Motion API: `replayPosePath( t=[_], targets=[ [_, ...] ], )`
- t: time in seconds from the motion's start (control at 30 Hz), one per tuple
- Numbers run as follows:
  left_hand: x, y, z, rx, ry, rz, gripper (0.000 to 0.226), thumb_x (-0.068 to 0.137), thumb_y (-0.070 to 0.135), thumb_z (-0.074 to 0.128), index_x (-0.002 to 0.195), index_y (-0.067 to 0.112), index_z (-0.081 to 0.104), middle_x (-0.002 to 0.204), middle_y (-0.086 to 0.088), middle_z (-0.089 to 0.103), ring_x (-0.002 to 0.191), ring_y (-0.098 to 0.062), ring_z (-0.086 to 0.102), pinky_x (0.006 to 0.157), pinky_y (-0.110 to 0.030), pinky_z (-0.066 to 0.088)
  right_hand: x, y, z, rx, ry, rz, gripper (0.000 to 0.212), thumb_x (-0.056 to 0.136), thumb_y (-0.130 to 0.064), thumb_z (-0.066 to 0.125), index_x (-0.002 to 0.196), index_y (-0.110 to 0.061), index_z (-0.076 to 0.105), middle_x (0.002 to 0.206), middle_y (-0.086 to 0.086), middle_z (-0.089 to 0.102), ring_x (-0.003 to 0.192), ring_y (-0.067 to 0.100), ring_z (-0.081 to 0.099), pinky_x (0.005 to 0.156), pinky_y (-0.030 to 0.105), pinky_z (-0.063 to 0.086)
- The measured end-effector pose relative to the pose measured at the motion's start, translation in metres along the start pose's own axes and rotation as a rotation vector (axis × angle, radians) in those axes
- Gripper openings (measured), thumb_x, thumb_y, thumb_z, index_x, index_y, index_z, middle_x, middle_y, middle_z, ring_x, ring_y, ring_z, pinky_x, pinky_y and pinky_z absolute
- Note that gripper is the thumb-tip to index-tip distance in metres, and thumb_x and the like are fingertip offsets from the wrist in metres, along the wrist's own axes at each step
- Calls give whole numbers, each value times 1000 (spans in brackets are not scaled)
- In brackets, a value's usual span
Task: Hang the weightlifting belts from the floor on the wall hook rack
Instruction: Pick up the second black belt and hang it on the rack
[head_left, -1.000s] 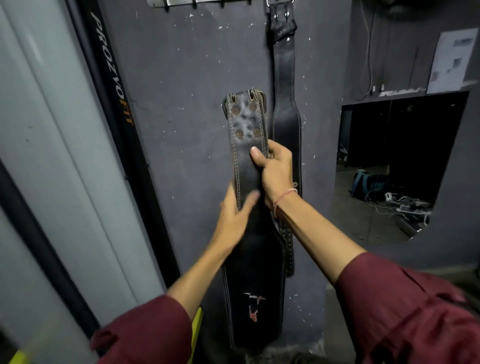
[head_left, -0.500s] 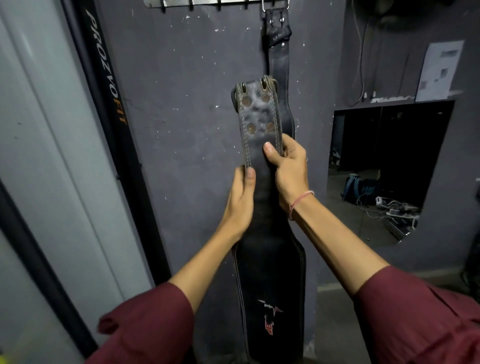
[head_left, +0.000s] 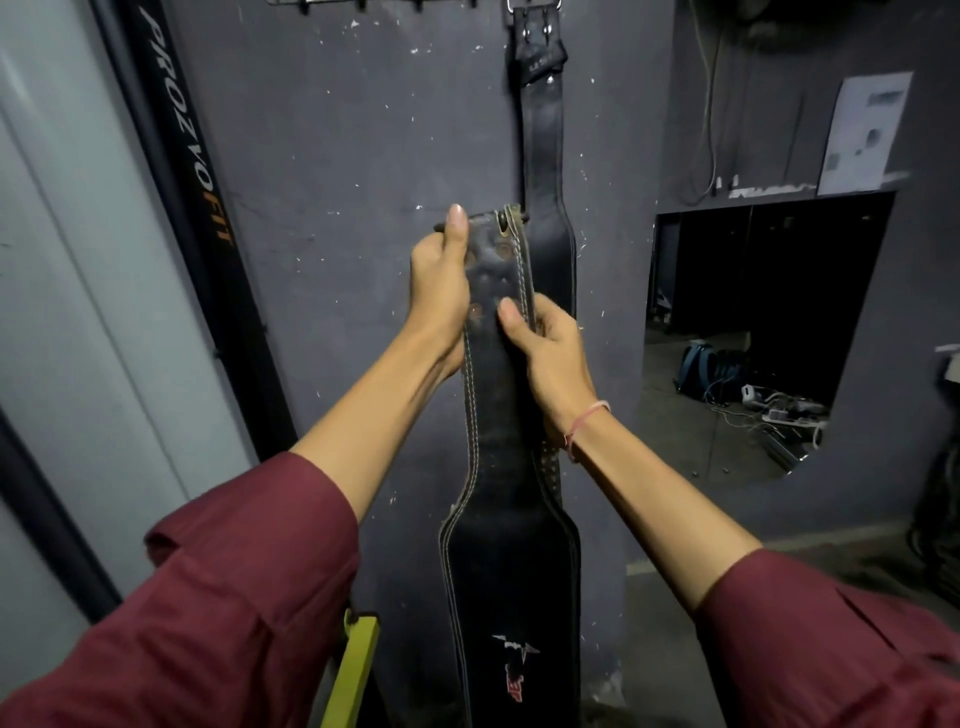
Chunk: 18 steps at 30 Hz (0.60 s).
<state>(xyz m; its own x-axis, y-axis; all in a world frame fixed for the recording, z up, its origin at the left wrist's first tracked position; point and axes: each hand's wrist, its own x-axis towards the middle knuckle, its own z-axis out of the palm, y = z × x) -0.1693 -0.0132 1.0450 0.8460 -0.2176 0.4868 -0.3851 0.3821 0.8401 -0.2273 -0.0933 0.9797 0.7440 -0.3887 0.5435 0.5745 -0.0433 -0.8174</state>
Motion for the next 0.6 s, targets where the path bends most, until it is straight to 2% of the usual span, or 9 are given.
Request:
replayPosePath(
  t=[0.1, 0.13, 0.2, 0.27, 0.33, 0.4, 0.5, 0.6],
  targets=[
    [-7, -3, 4, -45, -15, 47, 39, 105, 31, 43, 97, 0, 66, 76, -9, 70, 68, -20, 66, 68, -32, 54, 13, -6, 1, 6, 2, -17, 23, 94, -27, 59, 108, -10, 66, 107, 12, 73, 105, 30, 68, 95, 50, 53],
    [-7, -4, 3, -52, 13, 51, 39, 103, 34, 46, 97, 0, 65, 76, -10, 67, 70, -23, 63, 70, -35, 53, 14, -5, 1, -1, -19, -45, 22, 94, -24, 60, 110, -10, 66, 108, 11, 73, 106, 29, 68, 96, 48, 53],
    [-4, -4, 0, -38, 83, 50, 46, 92, 50, 54, 94, 4, 59, 75, -14, 54, 74, -26, 52, 72, -42, 45, -1, 10, -3, 6, -75, -45, 23, 93, -11, 62, 116, -8, 64, 109, 5, 72, 104, 19, 68, 92, 34, 55],
    [0, -9, -8, -10, 123, 23, 53, 80, 61, 58, 91, 9, 56, 82, -12, 50, 77, -28, 47, 72, -45, 41, -36, 45, -12, 9, -139, 82, 33, 86, 1, 67, 117, -9, 63, 107, 1, 73, 98, 12, 69, 85, 24, 54],
    [-4, -14, -15, -30, 114, -9, 45, 90, 52, 56, 88, 7, 61, 77, -15, 57, 74, -28, 56, 71, -43, 46, -78, 82, -24, -36, -205, 257, 29, 82, 6, 70, 106, -10, 68, 100, 2, 76, 90, 11, 71, 78, 23, 55],
    [-10, -18, -18, -76, 97, -54, 39, 97, 39, 52, 96, 3, 67, 76, -13, 66, 72, -27, 63, 70, -40, 51, -96, 100, -28, -87, -216, 349, 23, 83, 7, 68, 98, -10, 69, 95, 3, 77, 86, 12, 72, 74, 25, 56],
    [-12, -24, -17, -57, 133, -64, 43, 99, 40, 48, 102, 2, 68, 85, -12, 67, 83, -27, 62, 77, -41, 49, -70, 81, -15, -78, -144, 270, 23, 89, 3, 63, 110, -5, 66, 107, 9, 73, 95, 16, 69, 86, 33, 57],
    [-8, -24, -17, -20, 125, -24, 42, 104, 40, 42, 92, 8, 67, 81, -6, 69, 77, -19, 64, 75, -35, 52, -26, 42, 4, -46, -120, 79, 17, 99, -7, 51, 112, -9, 60, 104, 1, 69, 98, 11, 65, 92, 31, 54]
  ],
)
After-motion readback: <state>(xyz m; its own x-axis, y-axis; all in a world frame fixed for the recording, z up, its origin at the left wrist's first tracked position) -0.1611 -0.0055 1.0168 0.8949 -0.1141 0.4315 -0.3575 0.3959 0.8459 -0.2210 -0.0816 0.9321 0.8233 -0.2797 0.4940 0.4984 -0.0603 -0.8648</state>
